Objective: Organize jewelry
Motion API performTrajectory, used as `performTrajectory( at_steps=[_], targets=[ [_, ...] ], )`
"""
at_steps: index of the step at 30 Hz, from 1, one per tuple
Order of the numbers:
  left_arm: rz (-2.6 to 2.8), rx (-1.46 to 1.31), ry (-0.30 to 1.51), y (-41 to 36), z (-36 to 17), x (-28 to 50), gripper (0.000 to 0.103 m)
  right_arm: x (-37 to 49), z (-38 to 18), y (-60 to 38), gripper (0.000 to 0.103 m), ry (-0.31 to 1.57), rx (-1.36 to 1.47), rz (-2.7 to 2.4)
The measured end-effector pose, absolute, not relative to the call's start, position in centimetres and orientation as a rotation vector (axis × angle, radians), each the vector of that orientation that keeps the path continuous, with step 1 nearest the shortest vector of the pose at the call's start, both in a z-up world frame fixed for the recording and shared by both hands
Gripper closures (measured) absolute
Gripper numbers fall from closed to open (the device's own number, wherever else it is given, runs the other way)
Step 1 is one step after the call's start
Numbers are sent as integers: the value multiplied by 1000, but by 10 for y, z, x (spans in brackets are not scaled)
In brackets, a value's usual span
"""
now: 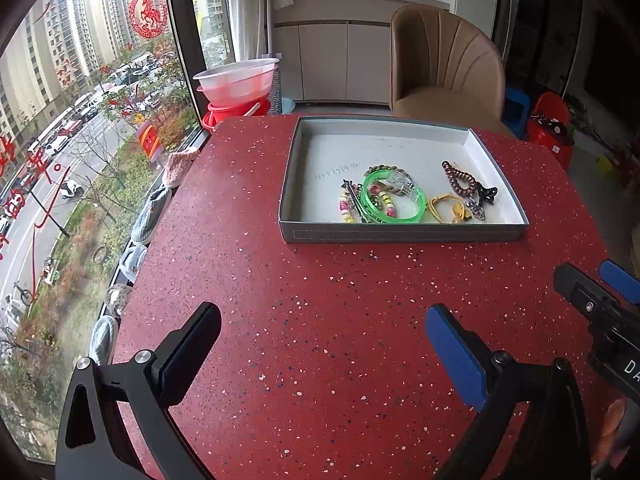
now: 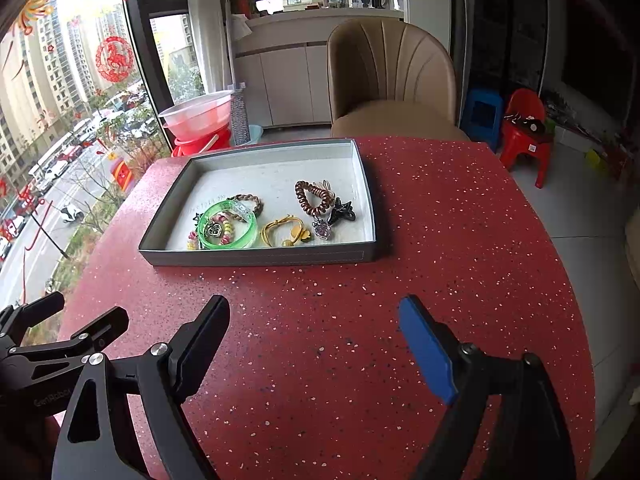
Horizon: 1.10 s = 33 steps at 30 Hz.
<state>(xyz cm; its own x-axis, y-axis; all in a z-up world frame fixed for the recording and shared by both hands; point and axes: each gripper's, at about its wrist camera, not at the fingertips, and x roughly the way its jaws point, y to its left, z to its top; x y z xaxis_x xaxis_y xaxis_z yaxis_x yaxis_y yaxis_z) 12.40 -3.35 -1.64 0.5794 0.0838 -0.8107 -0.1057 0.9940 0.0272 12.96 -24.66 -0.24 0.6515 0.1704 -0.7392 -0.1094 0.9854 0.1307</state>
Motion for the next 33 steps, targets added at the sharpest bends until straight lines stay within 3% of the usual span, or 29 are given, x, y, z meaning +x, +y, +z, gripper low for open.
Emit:
performTrajectory(
  at_steps=[33],
  targets=[
    [107,-41,959,-32,-13,126,0,130,0,-244,14,842,77,158]
  ],
)
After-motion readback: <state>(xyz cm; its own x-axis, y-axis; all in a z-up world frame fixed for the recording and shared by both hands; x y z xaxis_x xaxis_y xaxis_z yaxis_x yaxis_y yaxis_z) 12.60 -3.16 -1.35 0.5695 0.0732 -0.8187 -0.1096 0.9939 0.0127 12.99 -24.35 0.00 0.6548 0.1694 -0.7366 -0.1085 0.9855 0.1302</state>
